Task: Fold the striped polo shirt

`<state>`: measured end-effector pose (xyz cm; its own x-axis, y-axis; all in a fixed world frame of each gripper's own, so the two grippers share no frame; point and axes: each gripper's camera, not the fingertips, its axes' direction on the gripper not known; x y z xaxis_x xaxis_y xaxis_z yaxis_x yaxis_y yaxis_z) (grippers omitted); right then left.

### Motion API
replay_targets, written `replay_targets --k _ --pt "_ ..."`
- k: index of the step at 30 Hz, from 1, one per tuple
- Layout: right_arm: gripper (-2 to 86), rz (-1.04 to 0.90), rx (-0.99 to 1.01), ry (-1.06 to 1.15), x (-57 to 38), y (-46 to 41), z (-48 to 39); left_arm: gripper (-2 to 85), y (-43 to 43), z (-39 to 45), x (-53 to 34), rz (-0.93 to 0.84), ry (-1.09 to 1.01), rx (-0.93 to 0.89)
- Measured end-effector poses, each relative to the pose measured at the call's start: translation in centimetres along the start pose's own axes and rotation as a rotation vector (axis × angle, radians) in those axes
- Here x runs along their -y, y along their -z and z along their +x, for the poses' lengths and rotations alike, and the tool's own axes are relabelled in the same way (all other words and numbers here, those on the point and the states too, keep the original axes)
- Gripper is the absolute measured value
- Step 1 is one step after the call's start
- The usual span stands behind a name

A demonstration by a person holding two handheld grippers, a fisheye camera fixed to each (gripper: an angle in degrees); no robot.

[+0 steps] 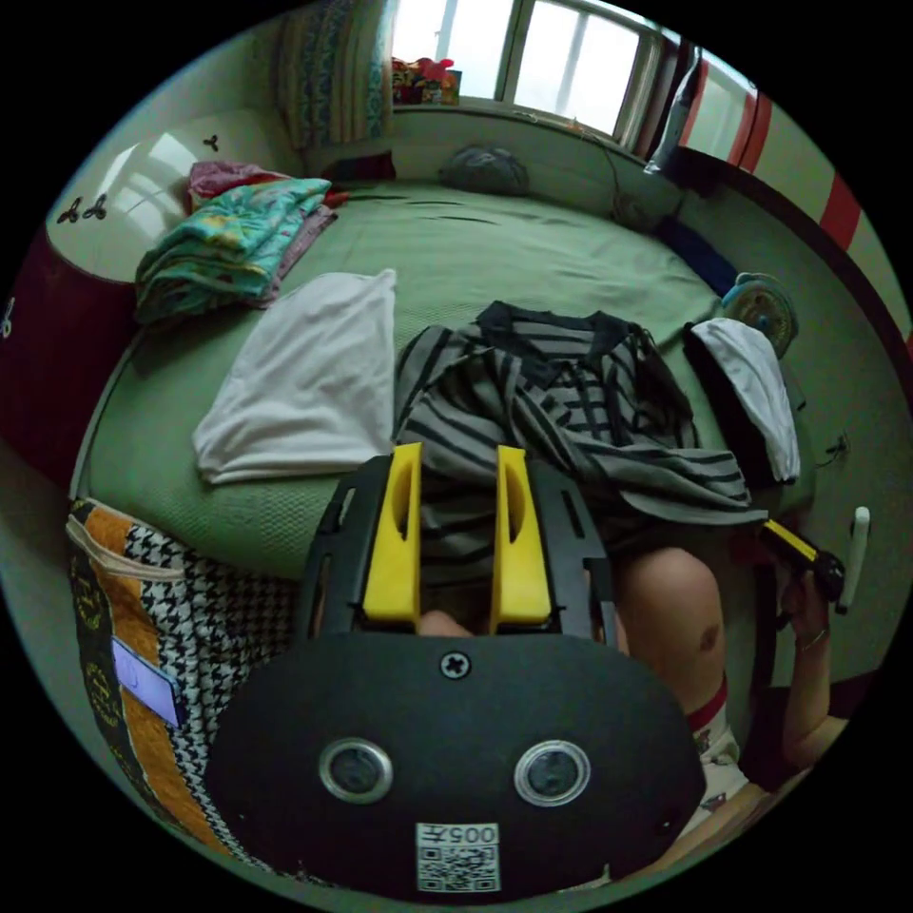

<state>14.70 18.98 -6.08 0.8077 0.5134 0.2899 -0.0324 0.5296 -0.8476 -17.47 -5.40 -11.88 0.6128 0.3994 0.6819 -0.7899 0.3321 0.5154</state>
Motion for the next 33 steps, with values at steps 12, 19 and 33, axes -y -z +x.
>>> replay_targets --k 12,19,33 --pt "-1.1 -0.053 -0.035 0.027 0.4 -1.2 0.6 8.1 -7.0 3.8 8.0 -0.241 0.026 0.137" --pt "-1.1 -0.013 0.019 -0.014 -0.4 0.6 2.3 0.9 -0.9 3.0 4.3 -0.186 -0.063 0.097" --pt "-1.1 0.133 0.033 0.088 -7.5 13.8 2.1 0.1 23.5 -1.1 -15.4 -0.022 -0.054 -0.048"
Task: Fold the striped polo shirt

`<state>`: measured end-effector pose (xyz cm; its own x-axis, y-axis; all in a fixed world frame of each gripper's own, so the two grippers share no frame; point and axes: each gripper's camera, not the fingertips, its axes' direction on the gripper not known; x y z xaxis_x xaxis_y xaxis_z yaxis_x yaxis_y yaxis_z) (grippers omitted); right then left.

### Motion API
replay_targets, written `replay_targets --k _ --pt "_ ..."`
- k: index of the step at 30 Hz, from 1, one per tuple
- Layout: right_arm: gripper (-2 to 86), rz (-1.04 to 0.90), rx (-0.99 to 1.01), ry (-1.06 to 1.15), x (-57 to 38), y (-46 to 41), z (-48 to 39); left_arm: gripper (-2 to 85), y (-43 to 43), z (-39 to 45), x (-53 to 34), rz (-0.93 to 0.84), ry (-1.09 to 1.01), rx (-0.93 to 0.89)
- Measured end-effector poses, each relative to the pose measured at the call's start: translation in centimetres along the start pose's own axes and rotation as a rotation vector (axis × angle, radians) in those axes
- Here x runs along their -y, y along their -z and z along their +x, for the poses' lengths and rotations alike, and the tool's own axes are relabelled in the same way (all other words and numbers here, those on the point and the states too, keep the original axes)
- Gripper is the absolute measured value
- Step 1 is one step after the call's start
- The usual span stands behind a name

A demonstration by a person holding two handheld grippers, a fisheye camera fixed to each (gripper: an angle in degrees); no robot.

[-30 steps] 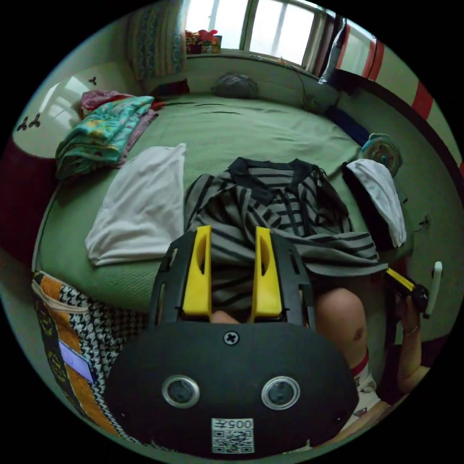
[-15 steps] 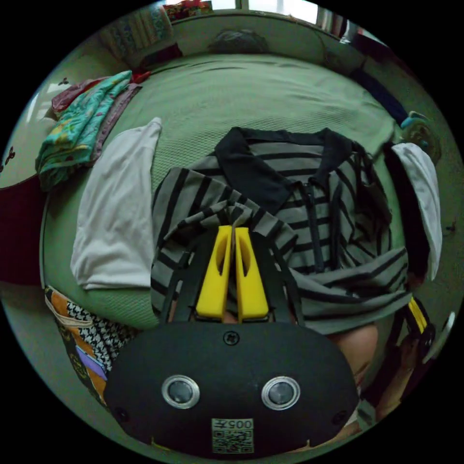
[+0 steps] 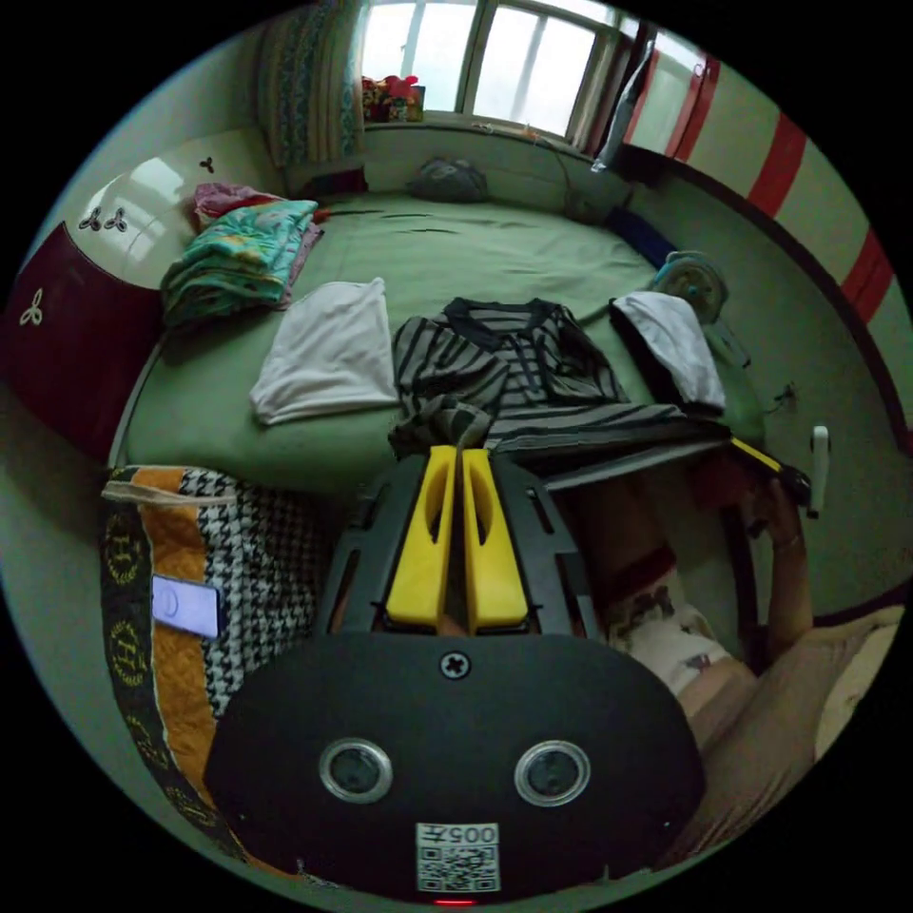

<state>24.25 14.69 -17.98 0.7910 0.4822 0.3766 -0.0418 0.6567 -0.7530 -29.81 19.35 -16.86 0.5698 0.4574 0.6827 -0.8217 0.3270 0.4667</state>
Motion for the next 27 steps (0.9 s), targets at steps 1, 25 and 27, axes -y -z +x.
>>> replay_targets --k 1,25,27 --pt "-1.1 -0.007 -0.007 0.024 -0.8 1.4 -0.3 0.1 0.5 0.2 -0.8 -0.003 0.002 -0.001" --pt "9.4 -0.16 0.115 0.21 3.5 -3.5 -5.6 4.4 -4.2 2.8 0.4 -0.11 -0.067 0.044" --pt "10.2 -0.089 0.096 0.195 7.2 -5.6 -6.7 6.8 -8.4 4.5 5.1 -0.088 -0.131 0.062"
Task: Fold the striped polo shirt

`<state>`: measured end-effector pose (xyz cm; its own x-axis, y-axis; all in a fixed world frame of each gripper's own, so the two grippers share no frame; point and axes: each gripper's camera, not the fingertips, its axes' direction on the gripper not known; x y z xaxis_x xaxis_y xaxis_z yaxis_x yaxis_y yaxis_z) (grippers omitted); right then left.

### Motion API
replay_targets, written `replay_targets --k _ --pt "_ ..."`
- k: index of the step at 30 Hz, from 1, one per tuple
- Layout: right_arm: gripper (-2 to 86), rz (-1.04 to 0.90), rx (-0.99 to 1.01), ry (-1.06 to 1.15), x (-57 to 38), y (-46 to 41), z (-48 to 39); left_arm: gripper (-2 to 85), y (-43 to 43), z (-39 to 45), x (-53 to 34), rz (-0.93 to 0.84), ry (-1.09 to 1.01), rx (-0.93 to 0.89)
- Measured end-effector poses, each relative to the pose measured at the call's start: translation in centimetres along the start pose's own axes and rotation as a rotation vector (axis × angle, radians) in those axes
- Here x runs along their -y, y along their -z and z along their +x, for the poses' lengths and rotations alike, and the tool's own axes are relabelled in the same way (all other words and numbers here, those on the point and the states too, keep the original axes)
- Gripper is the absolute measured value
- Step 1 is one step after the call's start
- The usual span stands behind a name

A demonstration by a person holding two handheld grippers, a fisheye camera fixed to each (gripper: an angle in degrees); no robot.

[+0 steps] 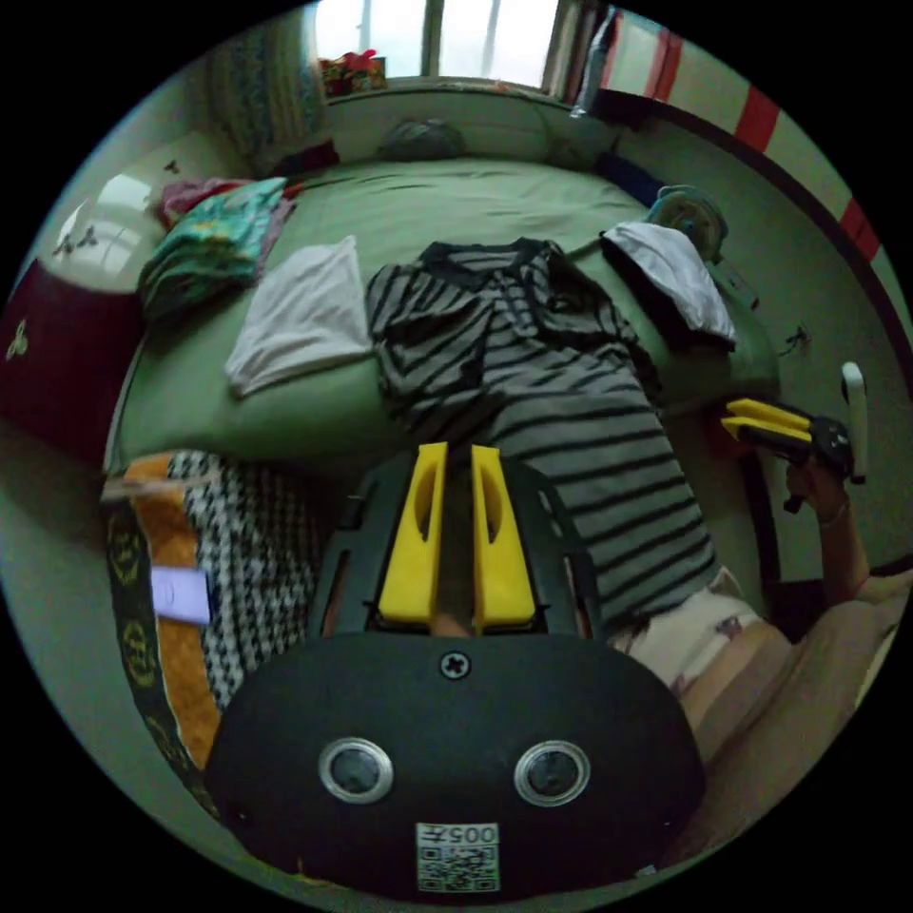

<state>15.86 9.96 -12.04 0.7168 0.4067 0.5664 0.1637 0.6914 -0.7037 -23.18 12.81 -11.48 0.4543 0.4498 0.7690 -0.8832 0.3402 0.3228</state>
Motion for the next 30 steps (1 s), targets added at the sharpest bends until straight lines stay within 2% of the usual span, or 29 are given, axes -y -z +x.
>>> replay_targets --k 6,9,12,17,21,26,30 --pt "10.7 -0.015 0.033 -0.068 12.1 -8.5 -0.2 10.5 -9.8 1.7 11.2 -0.088 -0.06 -0.067" --pt "10.3 -0.056 -0.018 -0.059 14.9 -12.6 -0.8 11.1 -14.0 2.0 14.1 -0.148 -0.052 0.017" --pt "9.8 -0.157 -0.013 -0.08 16.4 -16.3 -0.6 11.2 -17.1 1.9 15.2 -0.197 -0.042 0.054" --pt "3.9 -0.197 -0.024 -0.066 17.9 -17.9 0.7 9.1 -17.2 0.5 15.0 -0.182 0.017 -0.022" --pt "1.0 -0.186 0.086 -0.117 18.1 -17.0 3.2 4.6 -15.7 -2.2 14.7 -0.152 0.094 -0.173" --pt "-1.2 -0.009 0.105 -0.218 17.7 -10.3 7.9 3.5 -10.1 -6.6 14.0 0.0 0.154 -0.12" --pt "-1.6 0.114 -0.016 -0.343 15.1 -3.8 14.2 3.2 -5.4 -13.3 11.6 0.095 0.32 0.017"
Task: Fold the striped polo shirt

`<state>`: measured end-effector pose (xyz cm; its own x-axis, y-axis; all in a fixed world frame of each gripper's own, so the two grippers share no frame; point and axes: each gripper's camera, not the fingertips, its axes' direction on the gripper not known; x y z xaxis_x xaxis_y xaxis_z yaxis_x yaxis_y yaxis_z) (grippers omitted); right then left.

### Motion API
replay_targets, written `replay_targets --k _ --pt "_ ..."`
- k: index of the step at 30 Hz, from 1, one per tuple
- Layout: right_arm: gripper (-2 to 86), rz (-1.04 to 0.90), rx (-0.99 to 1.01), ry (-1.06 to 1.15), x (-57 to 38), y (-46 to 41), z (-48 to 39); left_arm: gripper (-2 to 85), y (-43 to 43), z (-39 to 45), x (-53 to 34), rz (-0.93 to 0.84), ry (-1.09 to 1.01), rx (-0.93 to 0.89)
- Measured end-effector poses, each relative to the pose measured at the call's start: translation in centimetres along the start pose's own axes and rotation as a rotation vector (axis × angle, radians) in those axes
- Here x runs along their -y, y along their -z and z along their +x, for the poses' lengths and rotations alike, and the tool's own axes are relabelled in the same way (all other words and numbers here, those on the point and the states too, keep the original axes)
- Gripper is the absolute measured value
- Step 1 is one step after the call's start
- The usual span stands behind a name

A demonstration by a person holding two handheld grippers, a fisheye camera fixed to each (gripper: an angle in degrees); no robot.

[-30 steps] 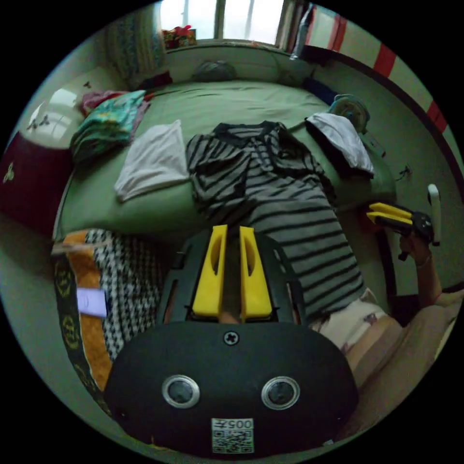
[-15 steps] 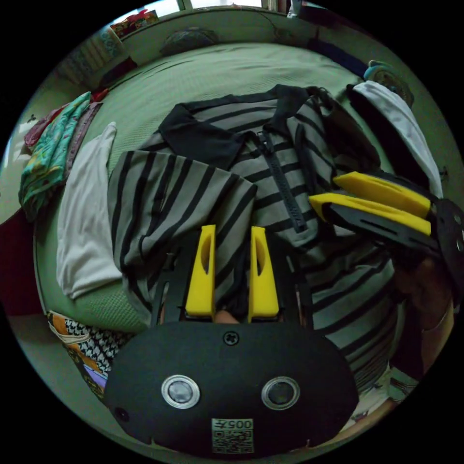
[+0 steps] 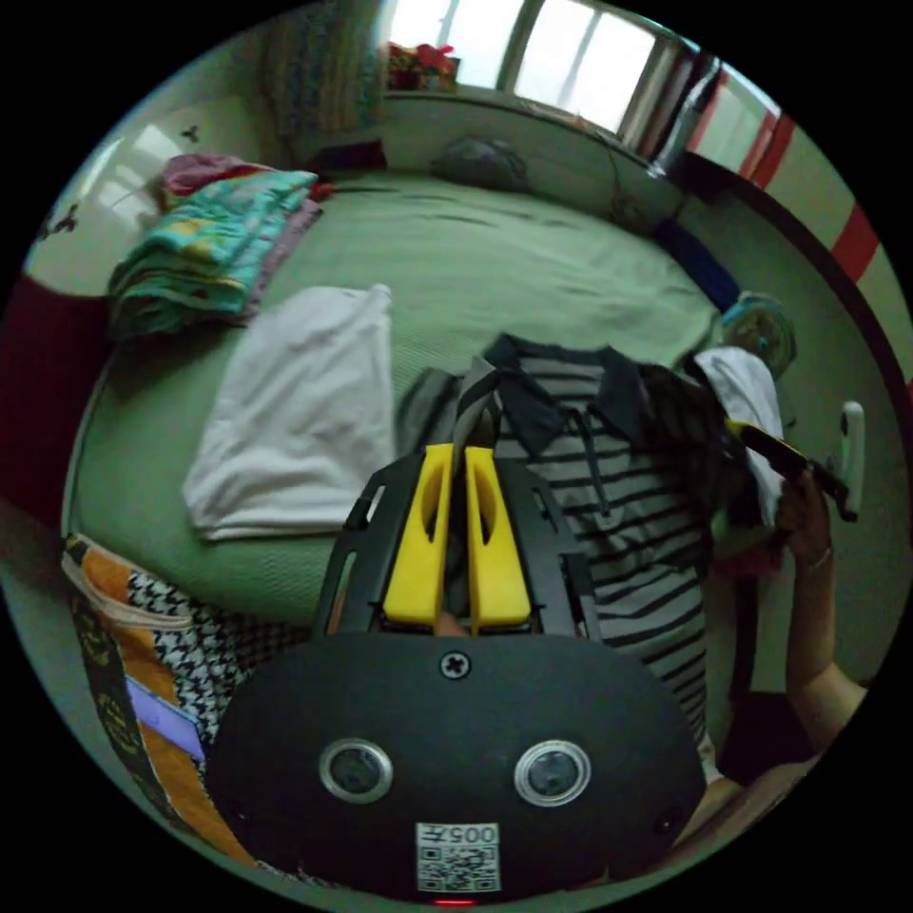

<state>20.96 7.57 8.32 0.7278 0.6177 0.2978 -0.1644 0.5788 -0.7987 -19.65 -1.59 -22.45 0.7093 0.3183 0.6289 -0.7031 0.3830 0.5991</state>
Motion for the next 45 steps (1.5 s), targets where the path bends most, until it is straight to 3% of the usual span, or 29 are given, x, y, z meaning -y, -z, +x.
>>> replay_targets --k 6,10,16,21,24,27,33,45 --pt "-1.3 0.029 -0.238 -0.269 -2.7 4.0 10.9 2.1 0.0 -9.5 -1.6 -0.045 0.272 0.304" --pt "-1.0 0.051 -0.216 -0.323 -5.7 5.8 12.0 0.3 0.4 -10.5 -4.0 -0.01 0.391 0.259" --pt "-1.0 0.05 -0.079 -0.085 -8.2 6.1 1.6 -0.5 0.8 -1.3 -5.9 -0.058 0.178 0.103" --pt "-1.0 -0.085 0.039 0.094 -11.6 1.1 -8.7 -0.6 -1.3 12.7 -10.3 -0.101 -0.122 -0.016" --pt "-0.9 -0.15 0.044 0.153 -14.5 -1.4 -13.3 -0.7 -4.5 17.8 -13.4 -0.21 -0.21 0.033" --pt "-0.8 -0.155 -0.048 0.187 -17.0 -2.9 -16.0 -0.7 -6.6 20.1 -15.8 -0.224 -0.226 0.086" --pt "-0.1 -0.036 -0.135 0.224 -19.6 -3.3 -17.5 -0.6 -7.1 20.6 -18.2 -0.08 -0.158 0.037" --pt "0.2 -0.027 -0.103 0.2 -20.3 -3.8 -18.4 -0.6 -8.7 22.3 -19.8 -0.066 -0.161 0.016"
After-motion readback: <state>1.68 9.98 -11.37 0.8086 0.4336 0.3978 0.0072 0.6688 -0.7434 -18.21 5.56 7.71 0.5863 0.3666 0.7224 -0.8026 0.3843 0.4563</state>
